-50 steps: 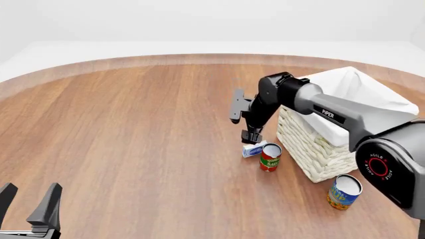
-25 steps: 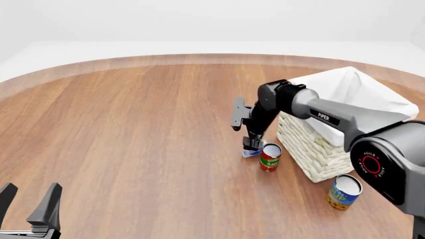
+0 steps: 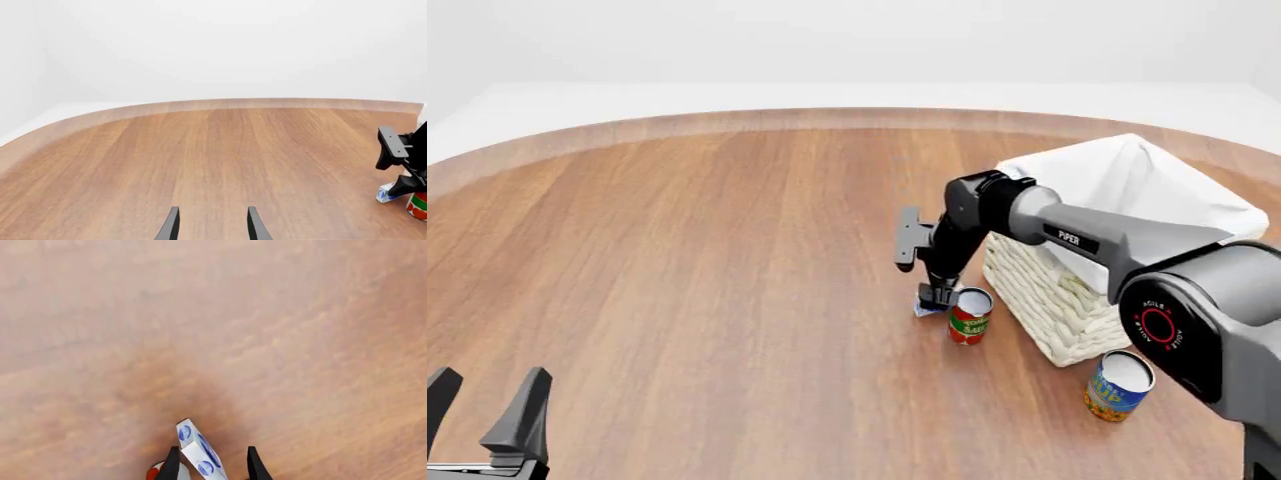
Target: Pick up the alphabet soup and the cream cheese box, and put them in the basket.
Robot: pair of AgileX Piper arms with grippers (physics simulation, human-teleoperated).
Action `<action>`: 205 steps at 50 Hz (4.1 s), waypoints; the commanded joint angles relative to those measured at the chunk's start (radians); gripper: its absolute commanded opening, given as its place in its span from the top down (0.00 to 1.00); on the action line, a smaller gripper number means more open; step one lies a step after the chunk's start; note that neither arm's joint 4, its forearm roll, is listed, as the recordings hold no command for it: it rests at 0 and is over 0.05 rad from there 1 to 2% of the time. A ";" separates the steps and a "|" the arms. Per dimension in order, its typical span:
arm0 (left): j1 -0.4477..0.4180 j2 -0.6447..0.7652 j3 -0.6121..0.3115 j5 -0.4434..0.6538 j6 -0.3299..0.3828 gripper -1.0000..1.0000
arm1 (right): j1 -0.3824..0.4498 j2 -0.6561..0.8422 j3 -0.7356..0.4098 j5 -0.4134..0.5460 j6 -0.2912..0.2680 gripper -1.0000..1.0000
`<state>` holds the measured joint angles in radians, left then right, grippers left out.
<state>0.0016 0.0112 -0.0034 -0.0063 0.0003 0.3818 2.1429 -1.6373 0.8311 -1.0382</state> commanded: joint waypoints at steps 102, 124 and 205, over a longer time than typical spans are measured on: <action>0.000 0.000 0.000 0.000 0.000 0.00 | 0.095 0.072 -0.385 0.042 0.349 1.00; 0.000 -0.001 0.000 0.000 0.000 0.00 | 0.159 -0.207 -0.112 -0.162 0.627 1.00; 0.000 -0.003 0.000 0.003 0.000 0.00 | -0.016 -0.934 0.435 -0.348 0.895 1.00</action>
<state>0.0017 0.0088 -0.0037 -0.0039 0.0004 0.4118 1.2294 -1.1851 0.4855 -0.1631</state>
